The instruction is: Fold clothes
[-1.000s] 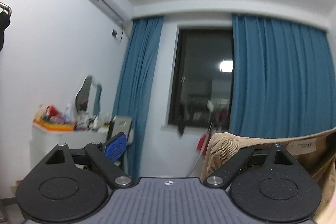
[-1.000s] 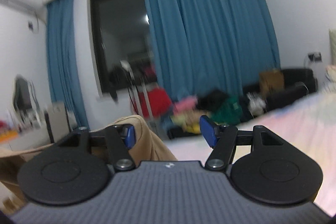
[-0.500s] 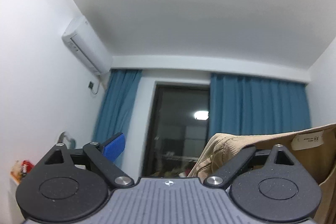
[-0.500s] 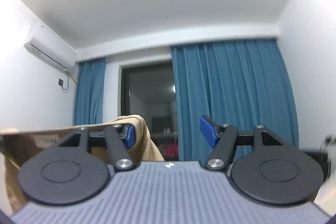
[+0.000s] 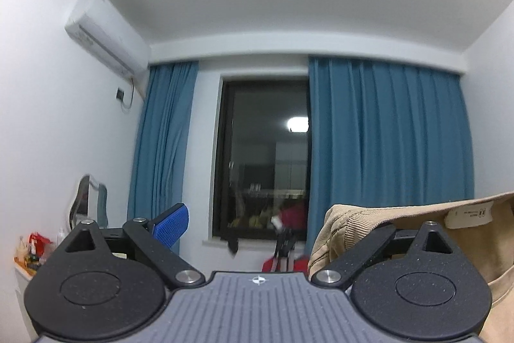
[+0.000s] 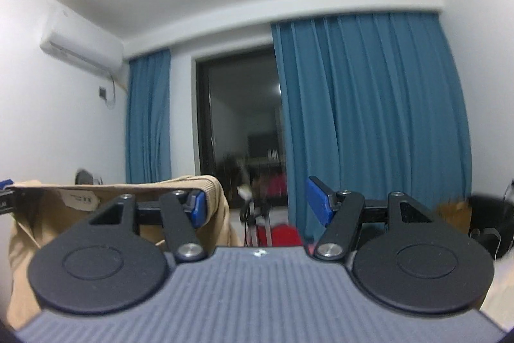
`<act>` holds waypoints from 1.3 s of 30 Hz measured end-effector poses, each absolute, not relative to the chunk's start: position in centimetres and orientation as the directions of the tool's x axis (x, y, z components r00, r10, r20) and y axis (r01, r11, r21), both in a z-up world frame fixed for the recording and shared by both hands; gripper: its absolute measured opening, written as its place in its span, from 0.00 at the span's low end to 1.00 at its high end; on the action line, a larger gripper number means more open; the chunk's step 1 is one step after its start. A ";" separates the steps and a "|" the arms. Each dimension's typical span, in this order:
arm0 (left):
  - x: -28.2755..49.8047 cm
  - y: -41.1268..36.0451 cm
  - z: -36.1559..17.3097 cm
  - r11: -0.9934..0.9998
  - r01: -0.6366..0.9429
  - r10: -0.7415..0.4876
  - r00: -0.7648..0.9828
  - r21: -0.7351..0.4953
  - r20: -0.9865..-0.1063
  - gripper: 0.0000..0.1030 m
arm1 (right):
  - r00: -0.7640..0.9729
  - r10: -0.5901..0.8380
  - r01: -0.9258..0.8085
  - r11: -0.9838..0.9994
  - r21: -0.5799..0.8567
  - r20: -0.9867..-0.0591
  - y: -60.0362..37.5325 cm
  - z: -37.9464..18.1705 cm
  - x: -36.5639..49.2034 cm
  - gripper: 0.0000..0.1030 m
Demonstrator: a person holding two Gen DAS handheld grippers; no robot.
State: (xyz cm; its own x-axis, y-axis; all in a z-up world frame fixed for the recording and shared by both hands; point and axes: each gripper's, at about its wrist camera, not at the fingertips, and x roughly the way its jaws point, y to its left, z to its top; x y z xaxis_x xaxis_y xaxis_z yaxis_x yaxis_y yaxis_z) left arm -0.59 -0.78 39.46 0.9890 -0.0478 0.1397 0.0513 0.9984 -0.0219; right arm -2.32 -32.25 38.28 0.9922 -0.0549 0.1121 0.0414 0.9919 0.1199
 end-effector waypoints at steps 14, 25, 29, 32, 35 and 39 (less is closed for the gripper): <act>35.6 -7.3 13.9 1.000 -0.012 0.014 0.970 0.007 -0.241 0.94 | 0.947 -0.122 0.158 0.982 0.099 -0.296 -34.9 16.9 33.4 0.62; 55.6 -9.4 -10.2 0.998 0.048 -0.006 0.774 0.050 -0.633 0.92 | 0.663 0.011 0.003 1.000 0.017 -0.748 -34.2 -6.0 54.2 0.62; 57.7 -9.5 -12.6 0.991 0.128 -0.057 0.679 0.041 -0.732 0.92 | 0.540 0.046 -0.241 0.965 -0.103 -0.840 -29.8 -7.3 55.5 0.62; 56.9 -9.4 -12.3 0.980 0.200 -0.113 0.633 0.020 -0.766 0.93 | 0.532 0.163 -0.256 0.966 0.025 -0.831 -28.7 -5.5 55.0 0.62; 54.4 -9.0 -10.8 0.973 0.231 -0.134 0.659 0.029 -0.740 0.97 | 0.613 0.236 -0.185 0.971 0.153 -0.754 -29.0 -3.2 52.9 0.62; 49.1 -7.5 -8.4 0.977 0.211 -0.146 0.733 0.017 -0.665 0.98 | 0.733 0.197 -0.089 0.977 0.196 -0.651 -28.8 -0.3 47.2 0.62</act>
